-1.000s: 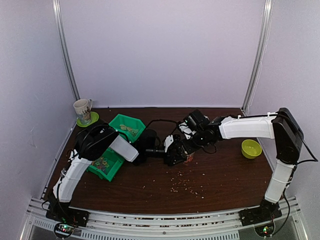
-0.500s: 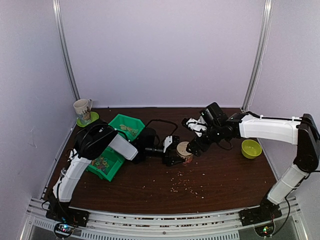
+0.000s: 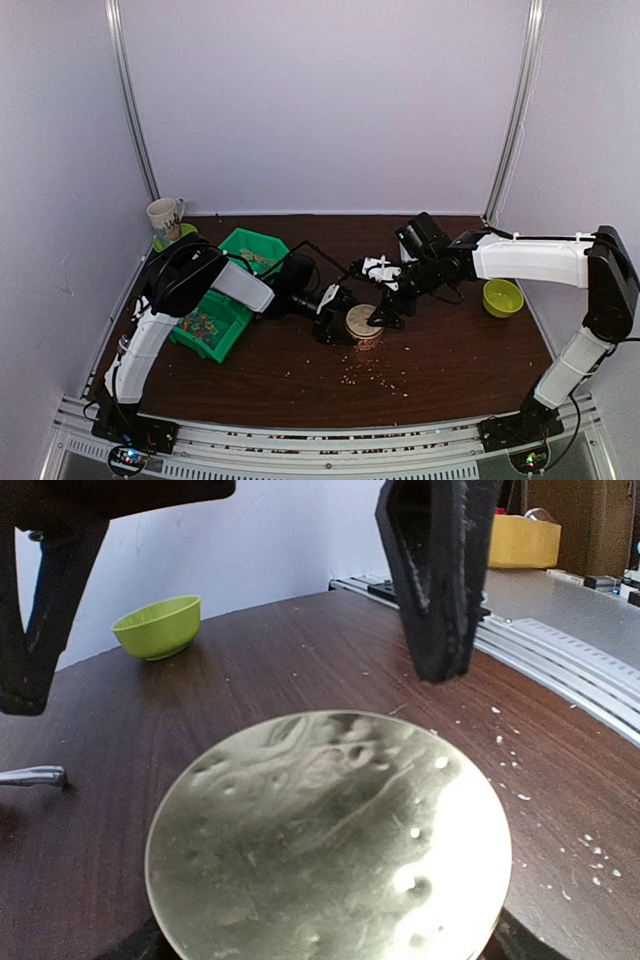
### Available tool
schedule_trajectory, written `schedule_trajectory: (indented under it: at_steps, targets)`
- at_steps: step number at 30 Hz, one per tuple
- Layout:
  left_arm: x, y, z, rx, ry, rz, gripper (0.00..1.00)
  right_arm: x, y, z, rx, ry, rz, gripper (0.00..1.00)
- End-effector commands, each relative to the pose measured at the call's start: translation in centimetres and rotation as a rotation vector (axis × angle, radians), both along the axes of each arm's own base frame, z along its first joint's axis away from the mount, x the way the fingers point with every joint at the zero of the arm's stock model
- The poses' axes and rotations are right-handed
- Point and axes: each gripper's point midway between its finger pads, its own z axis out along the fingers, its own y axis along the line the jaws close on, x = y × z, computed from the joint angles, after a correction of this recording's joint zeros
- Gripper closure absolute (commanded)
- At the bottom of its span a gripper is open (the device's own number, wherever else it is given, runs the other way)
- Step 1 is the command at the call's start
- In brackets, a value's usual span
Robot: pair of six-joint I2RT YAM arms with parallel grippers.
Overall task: Pack the candies
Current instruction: Screw the box lid onto the packing box.
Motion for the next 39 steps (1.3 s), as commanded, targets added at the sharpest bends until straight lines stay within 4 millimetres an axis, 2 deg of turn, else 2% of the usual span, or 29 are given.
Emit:
schedule_trajectory:
  at_steps: [1, 6, 21, 28, 36, 39]
  targets:
    - [-4.0, 3.5, -9.5, 0.276, 0.188, -0.024, 0.32, -1.2, 1.0, -0.9, 0.017, 0.018, 0.083, 0.00]
    - [-3.9, 3.3, -9.9, 0.293, 0.185, -0.014, 0.32, -2.4, 1.9, -1.8, 0.000, 0.047, 0.128, 0.00]
    - [-4.0, 3.0, -10.1, 0.303, 0.180, -0.009, 0.33, -2.0, 2.6, -3.2, -0.035, 0.090, 0.106, 0.00]
    - [-4.0, 2.9, -10.1, 0.307, 0.175, -0.005, 0.33, -1.9, 2.8, -3.2, -0.042, 0.109, 0.101, 0.06]
    - [-3.9, 2.9, -10.2, 0.311, 0.176, 0.000, 0.33, -2.1, 2.7, -3.5, -0.054, 0.123, 0.096, 0.07]
    - [-3.8, 2.9, -10.2, 0.312, 0.177, 0.003, 0.33, -2.2, 2.7, -3.7, -0.062, 0.137, 0.101, 0.11]
